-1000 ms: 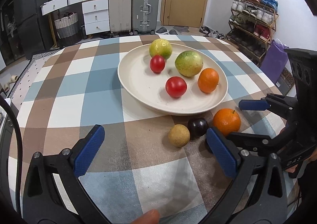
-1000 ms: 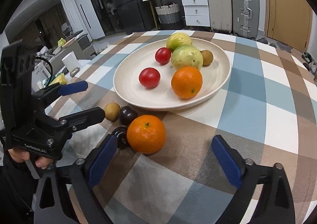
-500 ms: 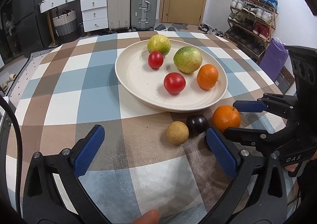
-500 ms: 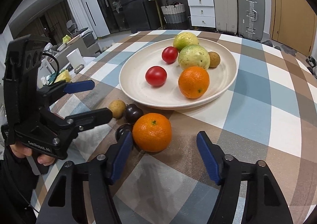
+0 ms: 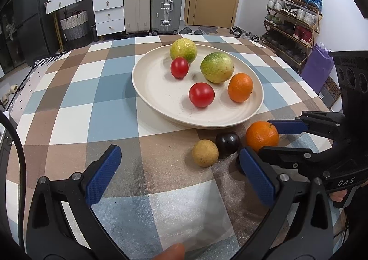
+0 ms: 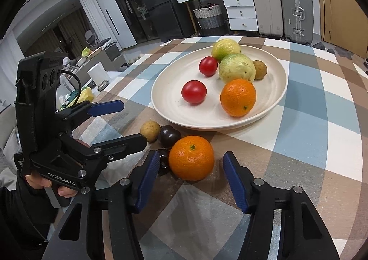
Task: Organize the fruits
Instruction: 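Grasp the orange with the right tool while the left tool grasps the small tan fruit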
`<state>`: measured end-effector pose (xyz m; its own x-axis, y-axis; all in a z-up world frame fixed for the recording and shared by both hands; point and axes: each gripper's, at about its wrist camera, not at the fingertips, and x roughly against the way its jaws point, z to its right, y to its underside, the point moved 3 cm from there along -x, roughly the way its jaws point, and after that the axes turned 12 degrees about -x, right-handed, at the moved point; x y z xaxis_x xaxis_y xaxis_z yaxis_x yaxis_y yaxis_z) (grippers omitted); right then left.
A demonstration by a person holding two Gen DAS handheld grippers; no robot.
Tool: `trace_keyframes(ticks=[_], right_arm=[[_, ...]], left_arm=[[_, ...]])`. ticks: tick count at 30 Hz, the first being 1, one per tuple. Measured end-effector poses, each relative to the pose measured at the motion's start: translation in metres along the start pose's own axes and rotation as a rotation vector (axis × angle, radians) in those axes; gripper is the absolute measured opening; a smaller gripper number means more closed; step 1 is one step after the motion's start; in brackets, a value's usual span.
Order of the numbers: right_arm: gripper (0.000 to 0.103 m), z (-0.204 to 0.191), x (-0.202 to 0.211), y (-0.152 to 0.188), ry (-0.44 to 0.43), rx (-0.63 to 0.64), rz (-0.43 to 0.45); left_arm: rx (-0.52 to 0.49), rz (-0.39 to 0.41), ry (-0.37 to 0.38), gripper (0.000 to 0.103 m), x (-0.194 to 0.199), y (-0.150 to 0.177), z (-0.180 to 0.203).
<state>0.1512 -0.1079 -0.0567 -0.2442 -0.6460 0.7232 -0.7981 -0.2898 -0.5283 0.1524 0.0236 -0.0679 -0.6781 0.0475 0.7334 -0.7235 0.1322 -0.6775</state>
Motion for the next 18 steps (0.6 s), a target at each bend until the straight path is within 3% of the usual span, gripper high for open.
trace_keyframes(ticks=[7, 9, 16, 18], right_arm=[[0.057, 0.007, -0.002, -0.001, -0.042, -0.059, -0.014], [0.05, 0.009, 0.0, -0.003, -0.042, -0.07, 0.004], [0.047, 0.01, -0.001, -0.003, -0.045, -0.072, -0.004], [0.042, 0.007, -0.002, -0.002, -0.043, -0.057, -0.006]], left_arm=[[-0.003, -0.002, 0.0, 0.103, 0.0, 0.0, 0.0], [0.002, -0.002, 0.01, 0.103, 0.0, 0.0, 0.0], [0.01, -0.007, 0.02, 0.103, -0.001, 0.0, 0.0], [0.008, -0.009, 0.021, 0.103, -0.002, 0.0, 0.001]])
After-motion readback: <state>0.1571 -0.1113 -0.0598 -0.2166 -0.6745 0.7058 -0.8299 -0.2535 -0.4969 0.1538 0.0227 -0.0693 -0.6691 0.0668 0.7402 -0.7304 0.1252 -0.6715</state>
